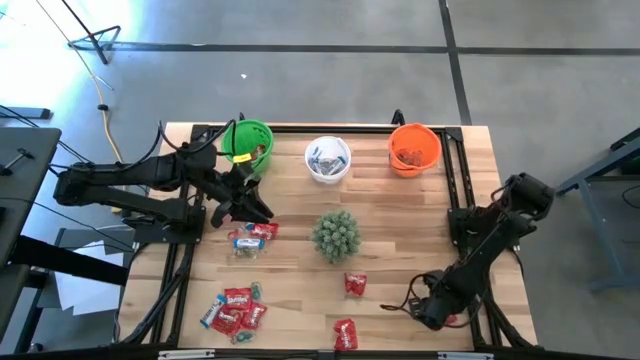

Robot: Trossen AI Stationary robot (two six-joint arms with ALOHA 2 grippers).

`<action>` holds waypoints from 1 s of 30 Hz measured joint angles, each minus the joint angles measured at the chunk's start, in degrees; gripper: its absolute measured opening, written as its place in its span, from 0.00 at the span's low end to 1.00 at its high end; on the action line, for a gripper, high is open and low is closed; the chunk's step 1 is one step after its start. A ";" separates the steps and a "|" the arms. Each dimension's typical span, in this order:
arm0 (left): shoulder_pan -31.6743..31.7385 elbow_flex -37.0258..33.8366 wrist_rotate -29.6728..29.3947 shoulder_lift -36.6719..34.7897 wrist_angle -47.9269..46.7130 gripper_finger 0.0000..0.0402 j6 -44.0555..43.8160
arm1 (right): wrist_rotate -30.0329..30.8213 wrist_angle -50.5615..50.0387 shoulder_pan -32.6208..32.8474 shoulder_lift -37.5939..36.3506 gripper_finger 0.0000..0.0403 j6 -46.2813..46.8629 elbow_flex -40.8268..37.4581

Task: Sort candy
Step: Put the red candy into the green bucket

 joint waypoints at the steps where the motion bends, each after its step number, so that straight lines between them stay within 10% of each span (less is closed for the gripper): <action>1: -0.02 0.00 -0.03 0.00 0.02 0.27 0.18 | -0.36 -0.54 0.28 0.59 0.36 0.00 0.08; 15: -0.16 0.00 -2.61 0.00 0.34 0.27 -0.67 | -6.68 0.22 2.59 7.94 0.35 -2.82 0.85; 30: -0.16 0.00 -2.60 0.00 5.04 0.27 -0.69 | -11.69 -0.26 1.45 9.01 0.03 -2.54 0.83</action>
